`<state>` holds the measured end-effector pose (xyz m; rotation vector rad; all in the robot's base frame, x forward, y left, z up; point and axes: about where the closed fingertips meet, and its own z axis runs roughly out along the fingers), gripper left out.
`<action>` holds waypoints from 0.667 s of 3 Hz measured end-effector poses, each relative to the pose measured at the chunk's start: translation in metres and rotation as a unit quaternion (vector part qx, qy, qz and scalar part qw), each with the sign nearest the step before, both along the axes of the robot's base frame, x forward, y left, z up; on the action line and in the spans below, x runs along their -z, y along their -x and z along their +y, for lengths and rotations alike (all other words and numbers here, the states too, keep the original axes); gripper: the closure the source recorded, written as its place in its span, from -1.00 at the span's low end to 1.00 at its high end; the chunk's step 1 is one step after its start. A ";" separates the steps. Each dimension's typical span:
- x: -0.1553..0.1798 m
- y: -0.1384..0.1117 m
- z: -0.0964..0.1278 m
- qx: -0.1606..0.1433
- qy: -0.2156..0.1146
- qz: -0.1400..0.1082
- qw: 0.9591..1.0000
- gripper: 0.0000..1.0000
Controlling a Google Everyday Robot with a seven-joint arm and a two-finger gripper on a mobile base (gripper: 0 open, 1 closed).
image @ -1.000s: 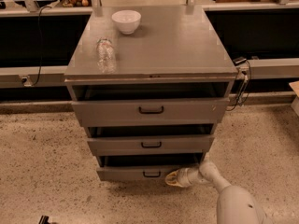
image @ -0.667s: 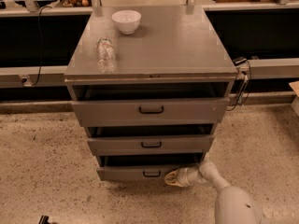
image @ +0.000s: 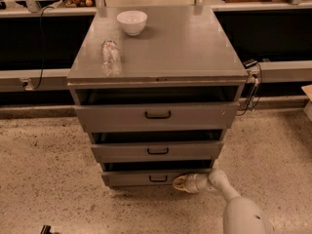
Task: Close bottom drawer
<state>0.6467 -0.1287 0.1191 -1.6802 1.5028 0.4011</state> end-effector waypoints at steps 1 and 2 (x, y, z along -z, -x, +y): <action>0.003 -0.015 -0.004 0.026 -0.004 0.001 1.000 1.00; 0.001 -0.024 -0.007 0.040 -0.015 0.003 0.999 1.00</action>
Offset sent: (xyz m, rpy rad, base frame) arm 0.0423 -0.0213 0.0001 0.0562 0.0049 -0.1213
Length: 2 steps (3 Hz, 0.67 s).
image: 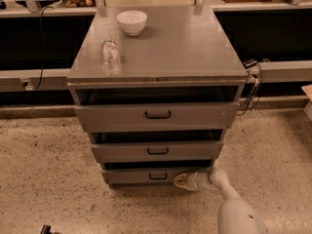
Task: Close bottom drawer
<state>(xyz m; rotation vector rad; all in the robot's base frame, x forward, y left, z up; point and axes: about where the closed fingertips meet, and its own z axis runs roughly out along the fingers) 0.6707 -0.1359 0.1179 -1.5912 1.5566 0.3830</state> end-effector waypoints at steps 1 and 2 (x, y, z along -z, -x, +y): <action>0.000 0.001 0.000 0.000 0.000 0.000 1.000 1.00; 0.000 0.001 0.000 0.000 0.000 0.000 1.000 1.00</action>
Offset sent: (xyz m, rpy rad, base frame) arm -0.0584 -0.0207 0.0303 0.1137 0.0001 0.0944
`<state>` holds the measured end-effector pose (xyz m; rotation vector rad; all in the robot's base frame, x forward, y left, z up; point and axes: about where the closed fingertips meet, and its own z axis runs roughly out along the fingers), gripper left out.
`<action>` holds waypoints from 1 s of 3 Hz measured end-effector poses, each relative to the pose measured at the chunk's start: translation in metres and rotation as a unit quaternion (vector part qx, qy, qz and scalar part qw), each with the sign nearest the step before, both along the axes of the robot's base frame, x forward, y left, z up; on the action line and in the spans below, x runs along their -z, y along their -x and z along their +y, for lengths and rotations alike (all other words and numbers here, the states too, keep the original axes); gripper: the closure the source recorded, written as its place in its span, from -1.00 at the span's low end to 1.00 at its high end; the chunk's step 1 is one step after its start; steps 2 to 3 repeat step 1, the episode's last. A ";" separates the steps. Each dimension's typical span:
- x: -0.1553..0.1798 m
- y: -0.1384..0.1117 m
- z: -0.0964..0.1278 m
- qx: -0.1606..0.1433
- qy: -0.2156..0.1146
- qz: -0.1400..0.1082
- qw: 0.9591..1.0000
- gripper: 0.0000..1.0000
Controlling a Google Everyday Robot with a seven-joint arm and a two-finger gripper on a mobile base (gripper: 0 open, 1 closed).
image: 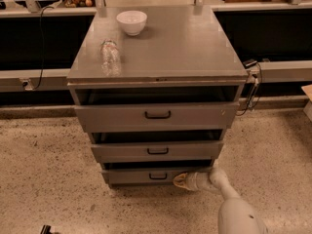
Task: Close bottom drawer
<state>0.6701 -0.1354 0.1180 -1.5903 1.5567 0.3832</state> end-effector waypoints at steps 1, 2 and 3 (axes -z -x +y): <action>0.000 0.000 0.000 0.000 0.000 0.000 1.000 1.00; 0.000 0.000 0.000 0.000 0.000 0.000 1.000 1.00; 0.000 0.000 0.000 0.000 0.000 0.000 1.000 1.00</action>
Offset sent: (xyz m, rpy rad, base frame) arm 0.0000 0.0000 0.0000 0.0000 0.0000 0.0000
